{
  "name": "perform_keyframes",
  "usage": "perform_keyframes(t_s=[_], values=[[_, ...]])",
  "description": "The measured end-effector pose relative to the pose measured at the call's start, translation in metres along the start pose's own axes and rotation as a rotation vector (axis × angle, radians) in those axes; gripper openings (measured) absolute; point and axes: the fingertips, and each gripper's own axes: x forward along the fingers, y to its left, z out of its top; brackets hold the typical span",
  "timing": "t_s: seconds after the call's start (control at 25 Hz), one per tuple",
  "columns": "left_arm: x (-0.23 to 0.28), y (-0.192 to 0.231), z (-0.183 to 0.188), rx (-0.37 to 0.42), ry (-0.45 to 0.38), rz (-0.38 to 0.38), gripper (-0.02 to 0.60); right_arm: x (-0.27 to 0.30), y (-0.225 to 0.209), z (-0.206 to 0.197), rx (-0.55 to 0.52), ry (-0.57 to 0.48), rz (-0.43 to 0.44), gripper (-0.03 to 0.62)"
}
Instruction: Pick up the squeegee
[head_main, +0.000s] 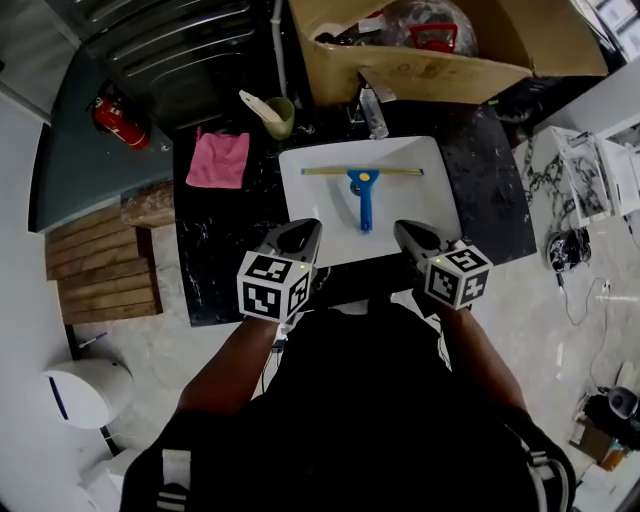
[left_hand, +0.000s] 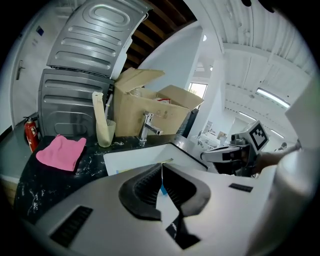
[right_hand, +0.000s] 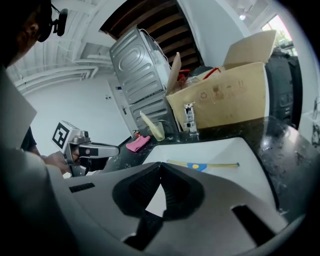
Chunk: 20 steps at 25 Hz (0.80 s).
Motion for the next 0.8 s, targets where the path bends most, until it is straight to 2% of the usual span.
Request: perform_keyframes(t_s=[0.16, 0.28, 0.44, 0.56, 0.8], values=[[0.005, 0.006, -0.006, -0.025, 0.020, 0.017, 0.017, 0.025, -0.013, -0.006, -0.024, 0.089, 0.005, 0.009], [0.005, 0.018, -0.014, -0.064, 0.030, 0.065, 0.017, 0.046, -0.025, -0.010, -0.017, 0.158, 0.013, 0.009], [-0.002, 0.029, -0.022, -0.118, 0.030, 0.132, 0.017, 0.073, -0.043, -0.017, 0.019, 0.236, 0.035, 0.009], [-0.008, 0.035, -0.023, -0.145, 0.020, 0.183, 0.017, 0.097, -0.061, -0.022, 0.061, 0.283, 0.041, 0.036], [-0.020, 0.037, -0.030, -0.184, 0.023, 0.259, 0.017, 0.139, -0.092, -0.043, 0.121, 0.373, 0.018, 0.062]])
